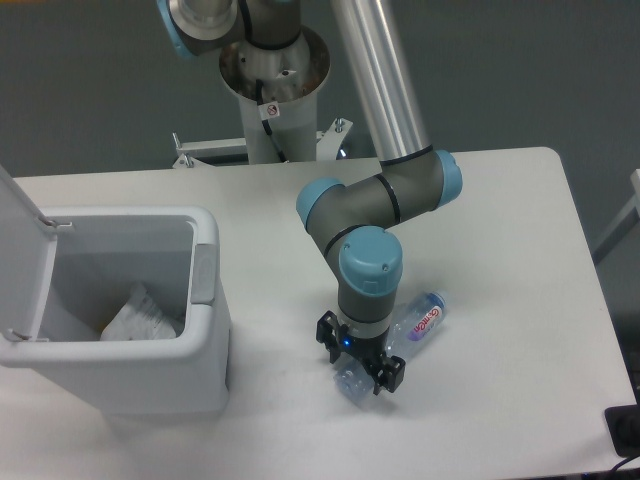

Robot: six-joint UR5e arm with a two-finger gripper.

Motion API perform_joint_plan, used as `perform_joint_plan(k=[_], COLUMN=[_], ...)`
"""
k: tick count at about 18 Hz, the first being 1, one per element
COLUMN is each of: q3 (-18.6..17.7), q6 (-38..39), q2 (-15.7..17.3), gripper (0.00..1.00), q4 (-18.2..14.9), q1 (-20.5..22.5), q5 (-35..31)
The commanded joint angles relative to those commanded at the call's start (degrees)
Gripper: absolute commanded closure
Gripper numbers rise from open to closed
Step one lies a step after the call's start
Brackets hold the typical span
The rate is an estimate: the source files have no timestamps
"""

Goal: Place the trash in the trash can
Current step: 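Close the gripper on the bottle's end and lift it upright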

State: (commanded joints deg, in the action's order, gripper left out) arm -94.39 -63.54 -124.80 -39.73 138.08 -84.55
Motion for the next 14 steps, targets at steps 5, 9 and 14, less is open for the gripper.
perform_joint_plan(k=[5,9,14], q3=[0.1,0.2,3.7], q6=[0.0,0.0,4.6], q2=[-0.2,0.2,5.2], gripper=[0.45,0.45,0.43], q4=[0.0,0.0,0.0], q1=[0.0,0.0,1.1], q5=[0.0,0.1,1.5])
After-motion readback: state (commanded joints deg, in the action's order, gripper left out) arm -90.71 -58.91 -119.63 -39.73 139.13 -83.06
